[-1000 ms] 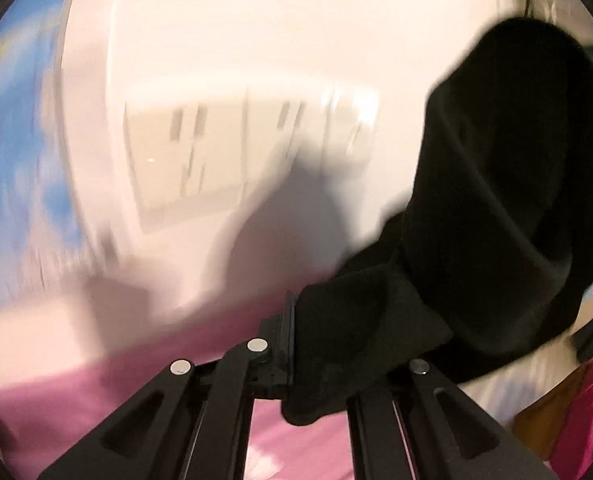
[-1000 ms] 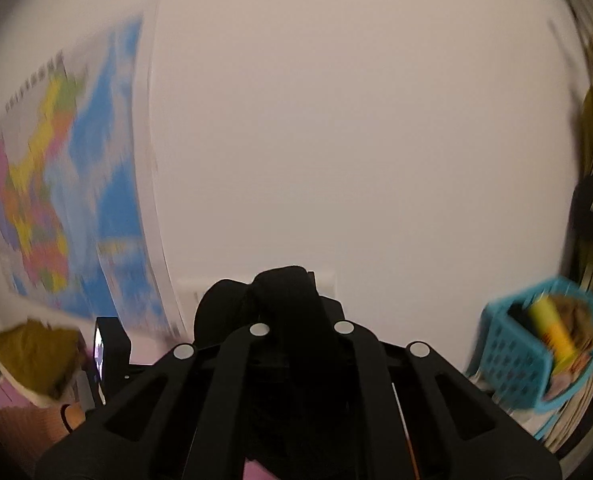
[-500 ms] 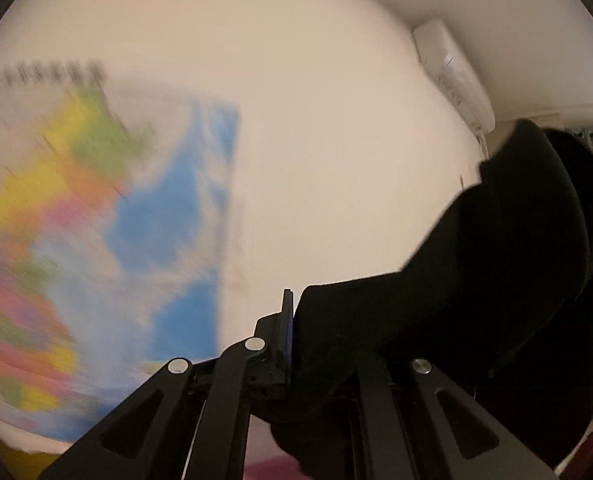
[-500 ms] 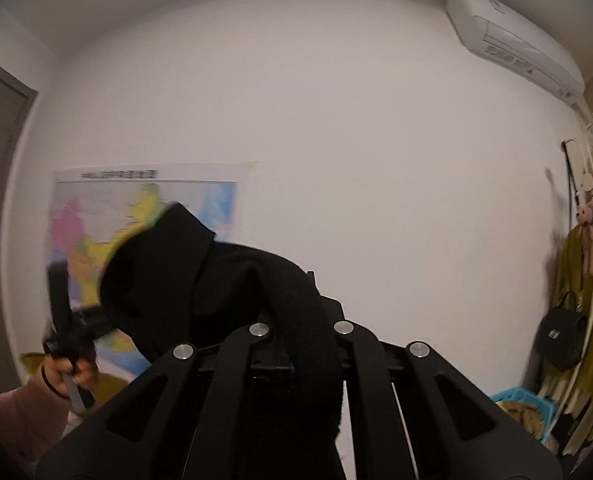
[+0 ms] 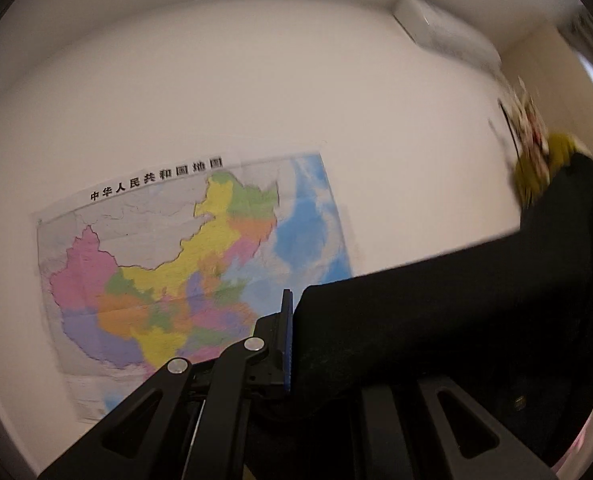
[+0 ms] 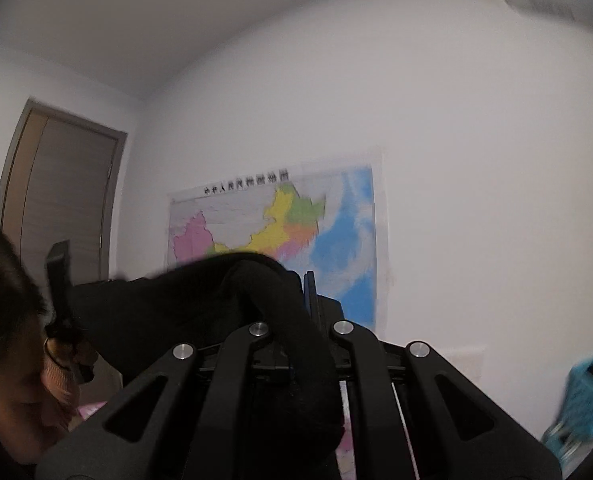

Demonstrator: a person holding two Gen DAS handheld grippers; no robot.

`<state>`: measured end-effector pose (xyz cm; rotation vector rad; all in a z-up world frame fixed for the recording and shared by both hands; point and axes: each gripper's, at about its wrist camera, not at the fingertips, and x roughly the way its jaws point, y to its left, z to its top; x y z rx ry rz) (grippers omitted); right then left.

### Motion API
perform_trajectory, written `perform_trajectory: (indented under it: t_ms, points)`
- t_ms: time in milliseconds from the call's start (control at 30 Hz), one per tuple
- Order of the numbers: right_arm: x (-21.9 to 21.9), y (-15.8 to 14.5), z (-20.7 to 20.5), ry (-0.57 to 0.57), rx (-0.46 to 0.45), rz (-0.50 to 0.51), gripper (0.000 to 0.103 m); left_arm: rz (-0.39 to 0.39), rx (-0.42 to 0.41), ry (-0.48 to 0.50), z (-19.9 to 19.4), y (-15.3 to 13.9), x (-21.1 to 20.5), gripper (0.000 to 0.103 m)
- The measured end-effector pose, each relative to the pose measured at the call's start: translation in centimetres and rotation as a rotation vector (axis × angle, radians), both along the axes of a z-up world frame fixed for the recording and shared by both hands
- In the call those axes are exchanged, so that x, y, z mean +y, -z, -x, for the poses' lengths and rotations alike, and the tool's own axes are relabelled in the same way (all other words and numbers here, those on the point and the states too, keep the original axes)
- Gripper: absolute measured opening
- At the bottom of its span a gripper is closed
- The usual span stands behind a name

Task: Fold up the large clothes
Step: 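Lift the black jacket high with both grippers and shake it out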

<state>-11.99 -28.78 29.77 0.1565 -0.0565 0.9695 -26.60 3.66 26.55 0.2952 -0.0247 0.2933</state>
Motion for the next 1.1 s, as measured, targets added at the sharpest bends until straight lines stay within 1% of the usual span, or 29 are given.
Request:
perform_trajectory:
  t_ms: [67,100,133,167,200,233,267,300,333,400,433,467,500,533,567,600,633,700,767,800,833,867,900,933,967,1000,1033,1067,1100]
  points:
    - [1.9,1.9,-4.0,-0.023,0.094,0.005,0.004,0.032,0.086,-0.015,-2.4,1.8,1.5,0.005]
    - [3.7,3.7,-6.8,-0.025,0.166,0.023,0.004,0.053,0.137,-0.022,-4.2,2.9,2.3,0.005]
    - [5.3,5.5,-9.1,-0.035,0.222,0.047,0.004,0.088,0.207,-0.042,-6.7,4.6,3.6,0.005]
    - [6.8,7.3,-11.4,-0.038,0.280,0.061,0.004,0.115,0.250,-0.057,-8.2,6.0,4.5,0.005]
    - [8.3,9.0,-12.9,-0.044,0.321,0.076,0.004,0.151,0.315,-0.085,-10.8,8.1,5.9,0.005]
    - [10.3,11.5,-15.4,-0.048,0.379,0.114,0.004,0.183,0.369,-0.123,-13.2,10.4,7.2,0.005]
    - [11.9,13.6,-17.3,-0.039,0.427,0.148,0.004,0.220,0.410,-0.147,-15.0,12.3,8.3,0.005]
    - [13.2,15.2,-18.5,-0.030,0.457,0.186,0.004,0.256,0.456,-0.167,-17.0,14.7,9.5,0.005]
    - [14.8,17.4,-20.0,-0.014,0.494,0.240,0.004,0.276,0.510,-0.202,-19.2,17.3,10.6,0.005]
    - [17.4,22.9,-22.5,0.010,0.605,0.341,0.004,0.340,0.616,-0.239,-22.5,22.2,12.7,0.005]
    - [18.7,25.8,-23.8,0.029,0.658,0.395,0.004,0.359,0.658,-0.247,-23.5,24.1,13.3,0.005]
    - [19.2,27.2,-24.1,0.029,0.676,0.416,0.004,0.381,0.719,-0.259,-25.0,26.6,14.2,0.004]
    - [19.6,29.6,-24.9,0.022,0.714,0.437,0.004,0.392,0.747,-0.270,-26.0,28.2,14.9,0.004]
    - [19.7,30.3,-25.2,0.025,0.730,0.444,0.004,0.377,0.753,-0.271,-26.7,29.2,15.2,0.004]
    - [19.8,31.1,-26.1,0.024,0.761,0.435,0.004,0.371,0.752,-0.277,-27.1,29.6,15.5,0.004]
    - [19.7,31.4,-26.8,0.020,0.788,0.413,0.004,0.384,0.761,-0.269,-27.4,29.7,15.9,0.005]
    - [19.5,31.2,-27.5,0.016,0.804,0.392,0.004,0.420,0.782,-0.239,-28.0,29.6,16.7,0.006]
    - [19.0,30.8,-29.3,0.010,0.840,0.368,0.004,0.490,0.795,-0.210,-28.9,29.3,18.5,0.010]
    - [19.6,31.5,-32.0,-0.001,0.913,0.348,0.005,0.549,0.831,-0.181,-30.1,29.2,19.9,0.017]
    - [19.7,31.7,-33.3,0.014,0.944,0.342,0.005,0.582,0.843,-0.191,-30.9,29.3,20.6,0.019]
    - [20.2,32.4,-34.5,0.038,0.979,0.343,0.007,0.613,0.862,-0.210,-31.8,29.8,21.3,0.024]
    - [21.3,33.6,-35.8,0.065,1.021,0.376,0.013,0.626,0.883,-0.219,-32.5,30.0,21.4,0.030]
    - [21.9,34.8,-36.6,0.096,1.056,0.412,0.017,0.636,0.902,-0.252,-33.4,30.5,21.7,0.031]
    - [22.3,35.8,-37.1,0.131,1.092,0.434,0.031,0.632,0.897,-0.281,-33.8,30.6,21.9,0.035]
    - [22.5,36.7,-37.5,0.148,1.123,0.447,0.041,0.625,0.897,-0.280,-34.0,30.6,21.8,0.050]
    - [22.2,37.2,-37.6,0.157,1.135,0.431,0.046,0.624,0.906,-0.261,-34.1,30.5,21.7,0.057]
    - [21.9,37.2,-37.4,0.168,1.135,0.418,0.059,0.630,0.907,-0.240,-34.0,30.3,21.6,0.058]
    - [21.5,36.9,-36.9,0.170,1.119,0.414,0.065,0.622,0.894,-0.237,-33.6,30.0,21.5,0.060]
    - [21.2,36.5,-36.3,0.158,1.092,0.422,0.065,0.605,0.885,-0.231,-33.3,29.7,21.3,0.064]
